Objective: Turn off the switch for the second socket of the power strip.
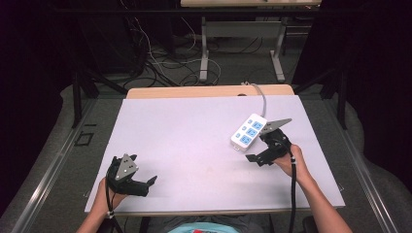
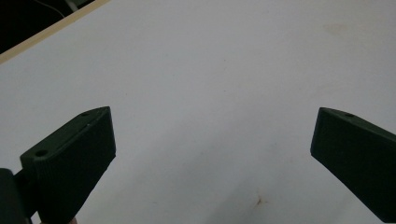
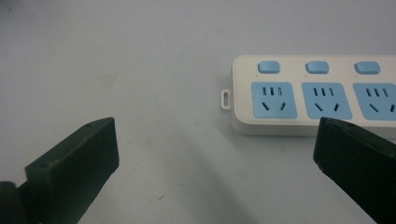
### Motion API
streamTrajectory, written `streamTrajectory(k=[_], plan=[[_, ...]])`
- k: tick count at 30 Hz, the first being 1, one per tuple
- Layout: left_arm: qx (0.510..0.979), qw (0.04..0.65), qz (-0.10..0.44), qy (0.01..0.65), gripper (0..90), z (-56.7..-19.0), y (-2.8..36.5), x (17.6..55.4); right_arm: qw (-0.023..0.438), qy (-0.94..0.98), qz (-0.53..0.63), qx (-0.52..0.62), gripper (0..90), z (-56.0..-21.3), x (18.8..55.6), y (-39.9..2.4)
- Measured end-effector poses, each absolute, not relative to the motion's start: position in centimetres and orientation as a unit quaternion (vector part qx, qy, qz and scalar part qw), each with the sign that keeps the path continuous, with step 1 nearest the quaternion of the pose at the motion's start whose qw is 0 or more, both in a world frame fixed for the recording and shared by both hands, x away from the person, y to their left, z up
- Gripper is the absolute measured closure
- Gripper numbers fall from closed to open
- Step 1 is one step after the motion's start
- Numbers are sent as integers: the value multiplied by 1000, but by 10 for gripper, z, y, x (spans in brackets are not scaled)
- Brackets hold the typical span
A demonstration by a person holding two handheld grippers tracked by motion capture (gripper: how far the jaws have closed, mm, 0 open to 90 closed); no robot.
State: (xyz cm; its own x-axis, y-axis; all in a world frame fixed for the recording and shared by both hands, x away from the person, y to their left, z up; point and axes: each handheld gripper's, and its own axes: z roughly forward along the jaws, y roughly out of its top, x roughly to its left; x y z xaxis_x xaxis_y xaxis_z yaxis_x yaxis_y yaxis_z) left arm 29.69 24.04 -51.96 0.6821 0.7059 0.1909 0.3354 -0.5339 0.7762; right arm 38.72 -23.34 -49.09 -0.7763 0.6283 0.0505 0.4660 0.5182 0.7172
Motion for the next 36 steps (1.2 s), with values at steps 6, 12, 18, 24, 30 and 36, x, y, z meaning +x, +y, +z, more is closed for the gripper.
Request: streamTrajectory(k=[6,12,18,24,30,36], plan=[[838,372,247,313,0,-520,240,297,111,864,376,317,0,-493,374,-245],[839,371,247,313,0,-520,239,297,107,864,371,324,0,-496,360,-254],[838,371,248,313,0,-520,239,297,110,862,372,327,0,-499,352,-259],[839,371,248,312,0,-520,240,297,109,861,368,333,0,-502,345,-264],[839,371,248,312,0,-520,240,297,109,859,372,334,0,-506,339,-265],[840,370,248,311,0,-520,240,297,110,858,372,337,0,-508,332,-269]])
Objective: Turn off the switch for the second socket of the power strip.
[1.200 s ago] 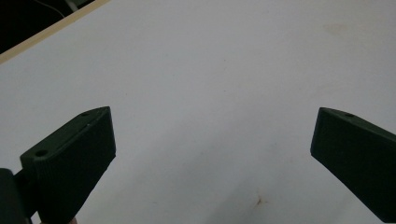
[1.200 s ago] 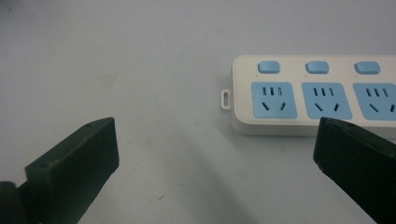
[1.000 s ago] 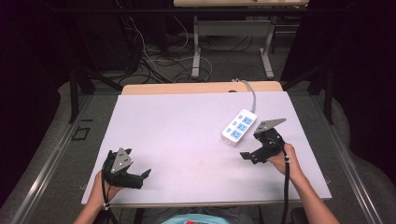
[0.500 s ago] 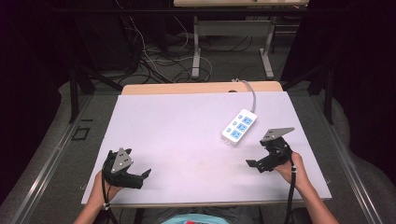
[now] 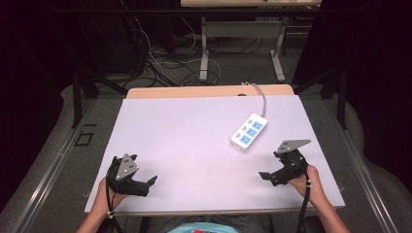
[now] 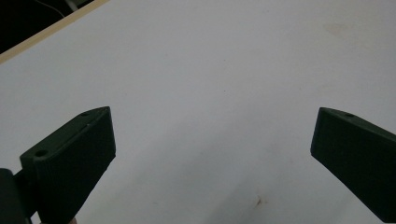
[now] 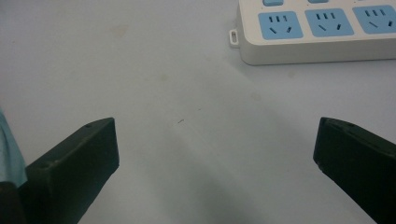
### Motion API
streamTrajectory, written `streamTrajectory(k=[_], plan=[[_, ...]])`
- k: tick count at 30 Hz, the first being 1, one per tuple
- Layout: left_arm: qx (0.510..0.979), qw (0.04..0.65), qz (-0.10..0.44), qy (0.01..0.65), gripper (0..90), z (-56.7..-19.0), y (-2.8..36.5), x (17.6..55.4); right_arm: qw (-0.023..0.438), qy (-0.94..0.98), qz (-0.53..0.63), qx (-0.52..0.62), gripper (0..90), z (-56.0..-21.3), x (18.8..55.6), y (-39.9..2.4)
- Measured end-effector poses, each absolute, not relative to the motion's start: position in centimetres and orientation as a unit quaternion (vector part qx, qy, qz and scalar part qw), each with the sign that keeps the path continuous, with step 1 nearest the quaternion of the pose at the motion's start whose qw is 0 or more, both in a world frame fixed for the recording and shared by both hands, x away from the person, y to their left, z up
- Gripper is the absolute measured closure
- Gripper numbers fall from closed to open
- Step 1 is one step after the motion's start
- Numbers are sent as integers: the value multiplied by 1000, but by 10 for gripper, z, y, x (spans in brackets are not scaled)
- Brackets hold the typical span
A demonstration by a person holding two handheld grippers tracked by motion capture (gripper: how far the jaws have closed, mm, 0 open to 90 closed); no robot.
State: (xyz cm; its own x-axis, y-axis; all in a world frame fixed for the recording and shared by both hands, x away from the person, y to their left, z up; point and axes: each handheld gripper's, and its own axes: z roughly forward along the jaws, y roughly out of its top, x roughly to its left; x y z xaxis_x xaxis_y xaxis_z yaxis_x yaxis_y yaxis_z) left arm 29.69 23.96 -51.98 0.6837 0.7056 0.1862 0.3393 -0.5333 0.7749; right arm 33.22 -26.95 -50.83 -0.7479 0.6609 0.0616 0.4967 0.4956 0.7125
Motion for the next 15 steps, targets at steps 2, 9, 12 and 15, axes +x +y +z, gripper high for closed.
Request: streamTrajectory(k=[2,9,12,15], plan=[[839,371,248,311,0,-520,240,297,112,857,373,337,0,-510,330,-271],[839,371,248,312,0,-520,240,297,116,854,376,341,0,-515,323,-274],[839,371,248,312,0,-520,239,297,118,850,383,344,0,-516,319,-275],[840,370,247,311,0,-520,239,297,118,852,378,343,0,-516,317,-277]])
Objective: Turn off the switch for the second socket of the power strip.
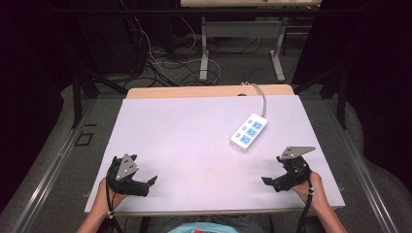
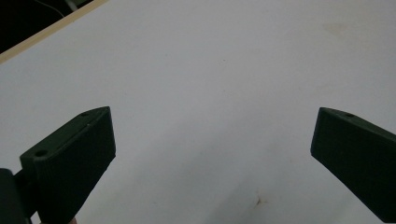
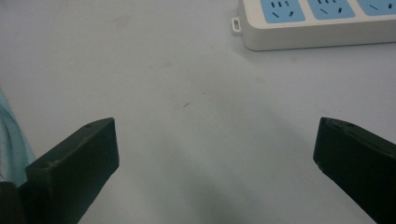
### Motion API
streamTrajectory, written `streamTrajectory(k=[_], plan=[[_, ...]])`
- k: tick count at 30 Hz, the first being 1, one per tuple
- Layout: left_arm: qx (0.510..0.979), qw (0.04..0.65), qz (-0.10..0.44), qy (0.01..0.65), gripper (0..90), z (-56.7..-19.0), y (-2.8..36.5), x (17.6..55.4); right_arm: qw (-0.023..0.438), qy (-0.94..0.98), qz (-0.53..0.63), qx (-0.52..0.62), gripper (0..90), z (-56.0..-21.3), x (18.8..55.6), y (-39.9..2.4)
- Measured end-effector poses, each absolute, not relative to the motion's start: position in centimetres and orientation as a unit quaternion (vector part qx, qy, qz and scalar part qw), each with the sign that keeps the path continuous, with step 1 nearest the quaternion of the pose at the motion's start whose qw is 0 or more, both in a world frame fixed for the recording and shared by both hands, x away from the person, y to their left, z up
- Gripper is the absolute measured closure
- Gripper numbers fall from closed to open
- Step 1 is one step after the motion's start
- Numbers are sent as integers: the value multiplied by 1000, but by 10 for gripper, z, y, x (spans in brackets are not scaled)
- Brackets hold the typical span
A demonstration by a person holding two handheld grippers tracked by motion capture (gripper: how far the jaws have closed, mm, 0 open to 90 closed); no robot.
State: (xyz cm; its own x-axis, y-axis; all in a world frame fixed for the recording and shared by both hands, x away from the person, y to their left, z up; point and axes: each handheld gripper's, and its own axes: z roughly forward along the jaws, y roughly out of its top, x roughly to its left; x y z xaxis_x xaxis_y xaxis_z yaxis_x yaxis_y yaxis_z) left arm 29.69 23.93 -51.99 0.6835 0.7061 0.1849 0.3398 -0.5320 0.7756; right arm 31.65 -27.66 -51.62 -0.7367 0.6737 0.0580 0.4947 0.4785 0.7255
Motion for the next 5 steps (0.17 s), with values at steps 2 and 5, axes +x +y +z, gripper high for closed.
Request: streamTrajectory(k=[2,5], plan=[[841,367,251,309,0,-519,239,297,119,849,382,345,0,-518,315,-276],[841,368,249,309,0,-520,239,297,118,852,378,342,0,-517,315,-277]])
